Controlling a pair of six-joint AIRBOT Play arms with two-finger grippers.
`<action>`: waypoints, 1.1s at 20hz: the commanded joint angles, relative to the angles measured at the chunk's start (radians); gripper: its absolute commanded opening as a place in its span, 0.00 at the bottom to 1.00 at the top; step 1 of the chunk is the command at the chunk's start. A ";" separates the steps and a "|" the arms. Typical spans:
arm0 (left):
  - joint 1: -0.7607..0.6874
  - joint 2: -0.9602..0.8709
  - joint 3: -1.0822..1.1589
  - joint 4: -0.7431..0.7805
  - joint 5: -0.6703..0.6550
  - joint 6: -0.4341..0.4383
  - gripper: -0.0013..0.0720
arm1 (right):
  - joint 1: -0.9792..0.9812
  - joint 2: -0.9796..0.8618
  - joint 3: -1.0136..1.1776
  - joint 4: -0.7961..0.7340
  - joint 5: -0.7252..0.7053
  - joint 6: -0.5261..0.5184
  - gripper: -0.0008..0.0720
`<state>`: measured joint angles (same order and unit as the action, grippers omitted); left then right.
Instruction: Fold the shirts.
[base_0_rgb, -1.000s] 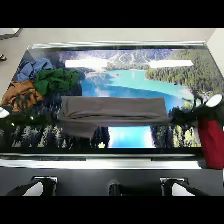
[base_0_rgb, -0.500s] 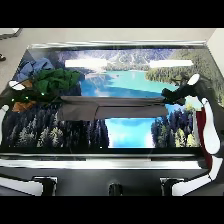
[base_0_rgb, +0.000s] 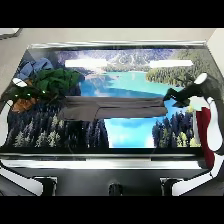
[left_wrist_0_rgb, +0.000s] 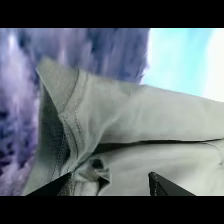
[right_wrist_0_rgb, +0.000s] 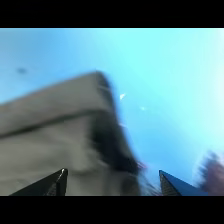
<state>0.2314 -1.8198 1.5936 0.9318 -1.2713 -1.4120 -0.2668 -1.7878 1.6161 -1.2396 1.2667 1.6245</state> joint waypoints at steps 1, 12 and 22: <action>0.025 0.034 0.071 -0.009 -0.069 0.002 0.80 | -0.114 -0.029 -0.005 0.119 0.120 -0.032 0.96; -0.127 0.215 0.071 -0.136 -0.074 0.051 0.74 | -0.023 -0.176 -0.004 0.345 -0.027 0.015 0.08; -0.635 0.033 -0.061 -0.146 0.270 -0.019 0.06 | 0.156 0.314 -0.004 0.248 0.097 -0.111 0.06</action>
<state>-0.2699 -1.7233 1.5536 0.7944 -1.1248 -1.3865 -0.1703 -1.6207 1.6112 -0.9154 1.3338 1.5028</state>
